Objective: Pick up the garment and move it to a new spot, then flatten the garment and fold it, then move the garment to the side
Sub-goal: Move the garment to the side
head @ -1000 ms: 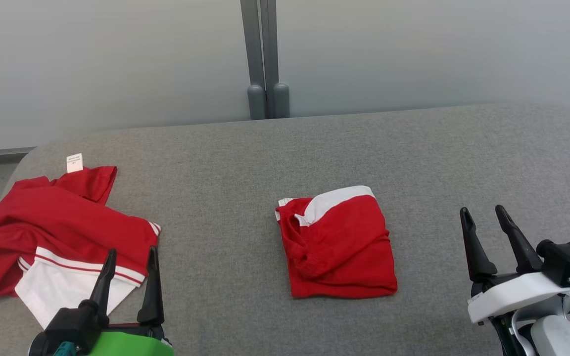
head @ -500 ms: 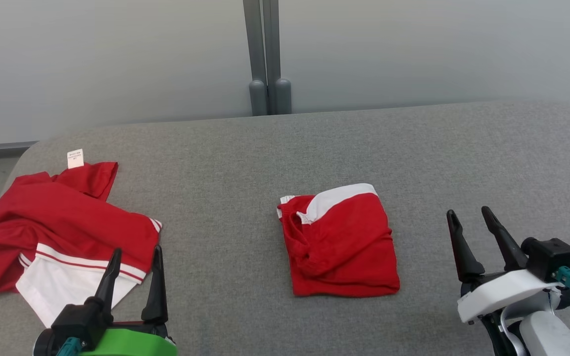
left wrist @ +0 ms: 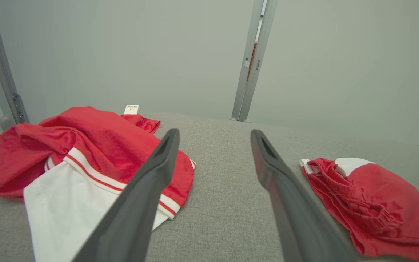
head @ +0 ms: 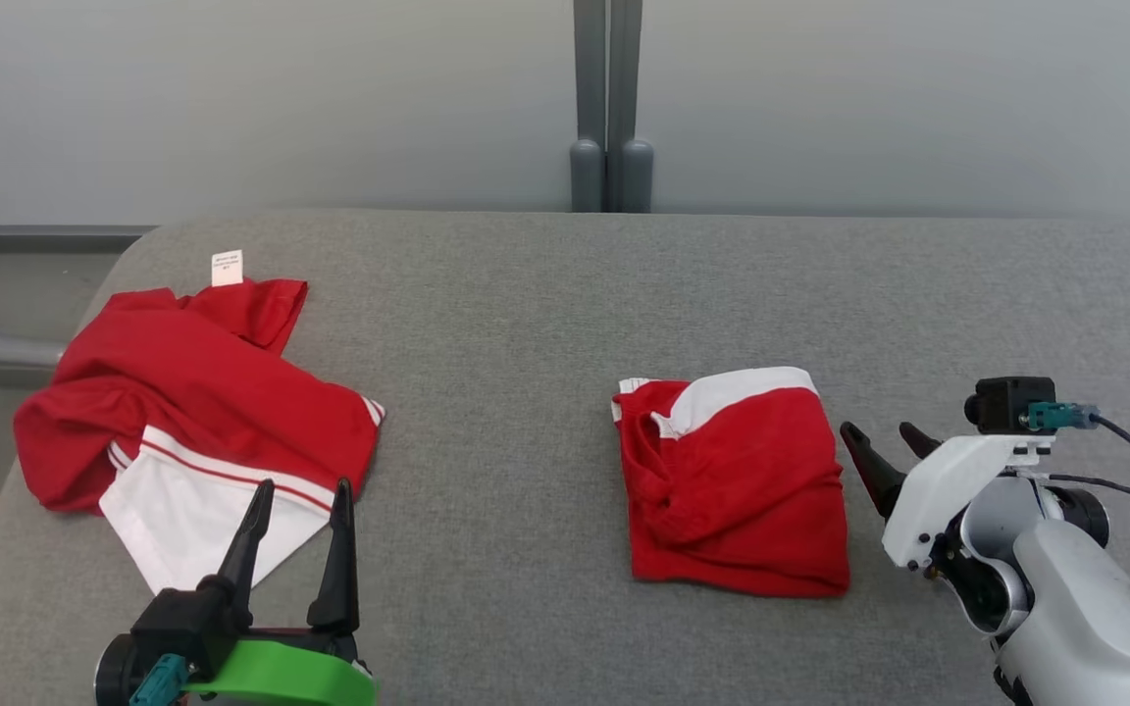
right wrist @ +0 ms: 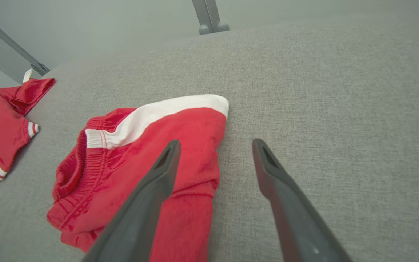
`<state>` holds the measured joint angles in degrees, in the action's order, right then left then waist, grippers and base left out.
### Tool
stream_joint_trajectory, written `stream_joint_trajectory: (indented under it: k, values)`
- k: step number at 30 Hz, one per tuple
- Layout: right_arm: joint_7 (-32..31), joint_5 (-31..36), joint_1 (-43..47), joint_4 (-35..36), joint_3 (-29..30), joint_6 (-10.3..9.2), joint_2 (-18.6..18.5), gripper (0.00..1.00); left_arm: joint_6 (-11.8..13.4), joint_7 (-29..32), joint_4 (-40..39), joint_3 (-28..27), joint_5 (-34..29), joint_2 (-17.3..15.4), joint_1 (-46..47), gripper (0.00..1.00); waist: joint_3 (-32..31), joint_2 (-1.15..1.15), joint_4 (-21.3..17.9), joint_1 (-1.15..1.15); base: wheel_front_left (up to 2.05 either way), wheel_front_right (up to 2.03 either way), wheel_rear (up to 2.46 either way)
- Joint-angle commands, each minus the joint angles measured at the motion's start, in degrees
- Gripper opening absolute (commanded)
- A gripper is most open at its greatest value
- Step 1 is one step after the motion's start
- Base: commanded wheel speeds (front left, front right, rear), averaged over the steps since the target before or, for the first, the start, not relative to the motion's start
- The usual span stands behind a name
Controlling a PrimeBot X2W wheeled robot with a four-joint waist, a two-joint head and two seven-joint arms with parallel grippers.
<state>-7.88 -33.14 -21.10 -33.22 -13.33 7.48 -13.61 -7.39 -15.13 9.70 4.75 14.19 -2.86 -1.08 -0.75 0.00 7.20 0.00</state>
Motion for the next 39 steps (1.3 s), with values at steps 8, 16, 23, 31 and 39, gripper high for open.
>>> stream_joint_trajectory:
  k: [8,16,23,31,39]
  values:
    - [-9.36,-4.32,-5.31,-8.12,2.97,0.03,0.05,1.00,-0.17,0.00,-0.16,0.43,0.55,-0.71,2.28,1.00,2.71,0.00,5.34,0.00,0.00,0.00,0.00]
    - [-14.36,-7.76,-7.03,-12.02,2.29,0.03,1.07,1.00,-0.17,-0.01,-0.17,-0.27,0.76,-0.59,3.13,1.00,4.63,0.00,5.55,0.00,0.00,0.00,0.00]
    - [-13.08,-10.81,-6.68,-11.28,-0.01,0.03,0.76,0.00,-0.17,-0.01,0.37,-0.34,0.83,-0.43,3.46,1.00,4.28,0.00,3.69,0.00,0.00,0.00,0.00]
    - [-9.38,-12.39,-7.74,-9.58,-3.47,0.03,-1.23,0.00,-0.17,-0.01,0.23,-0.34,0.37,-0.48,1.81,1.00,1.95,0.00,-2.62,0.00,0.00,0.00,0.00]
    - [-8.23,-13.76,-8.23,-6.85,-6.72,0.03,-3.82,0.00,-0.18,-0.01,-0.65,1.95,0.90,-0.33,2.30,1.00,1.63,0.00,-13.97,0.00,0.00,0.00,0.00]
